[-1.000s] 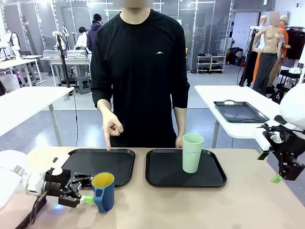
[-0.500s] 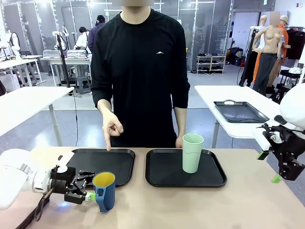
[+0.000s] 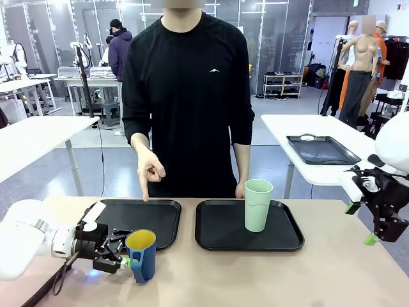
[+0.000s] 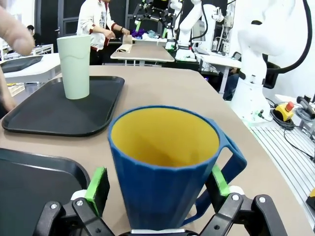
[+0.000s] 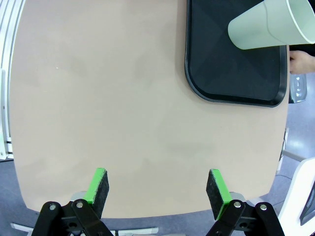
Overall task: Sort and store the cups by type.
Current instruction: Pick up the Handle plastic cup and place it into the empty Flat Tray.
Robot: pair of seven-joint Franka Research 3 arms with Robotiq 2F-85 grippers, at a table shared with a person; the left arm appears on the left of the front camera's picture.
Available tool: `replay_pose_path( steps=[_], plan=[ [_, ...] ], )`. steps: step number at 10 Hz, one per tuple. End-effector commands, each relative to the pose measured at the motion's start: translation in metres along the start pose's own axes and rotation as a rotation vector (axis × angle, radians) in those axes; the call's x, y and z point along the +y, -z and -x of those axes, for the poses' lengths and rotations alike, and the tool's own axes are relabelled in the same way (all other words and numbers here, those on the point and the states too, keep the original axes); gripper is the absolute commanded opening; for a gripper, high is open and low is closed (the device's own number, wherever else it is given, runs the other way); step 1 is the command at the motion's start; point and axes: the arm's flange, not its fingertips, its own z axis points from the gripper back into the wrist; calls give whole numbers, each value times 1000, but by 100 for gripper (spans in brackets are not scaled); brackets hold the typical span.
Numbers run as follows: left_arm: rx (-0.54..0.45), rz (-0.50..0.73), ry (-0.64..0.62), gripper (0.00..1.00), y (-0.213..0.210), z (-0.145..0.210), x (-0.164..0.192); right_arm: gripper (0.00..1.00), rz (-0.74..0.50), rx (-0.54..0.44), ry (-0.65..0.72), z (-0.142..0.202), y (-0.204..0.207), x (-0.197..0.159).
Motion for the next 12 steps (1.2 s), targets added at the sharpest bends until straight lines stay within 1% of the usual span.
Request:
replay_pose_path(
  steps=[1, 4, 10, 11, 12],
  plan=[
    [-51, 19, 30, 100, 8, 15, -2, 100, 4, 12, 7, 0, 1, -2],
    [-69, 52, 24, 100, 12, 15, -2, 100, 4, 12, 7, 0, 1, -2],
    [-70, 98, 22, 100, 18, 19, 2, 100, 4, 12, 7, 0, 1, -2],
    [-69, 119, 34, 96, 18, 20, 2, 100, 4, 12, 7, 0, 1, -2],
    [-68, 125, 28, 83, 19, 20, 2, 100, 4, 12, 7, 0, 1, -2]
  ],
)
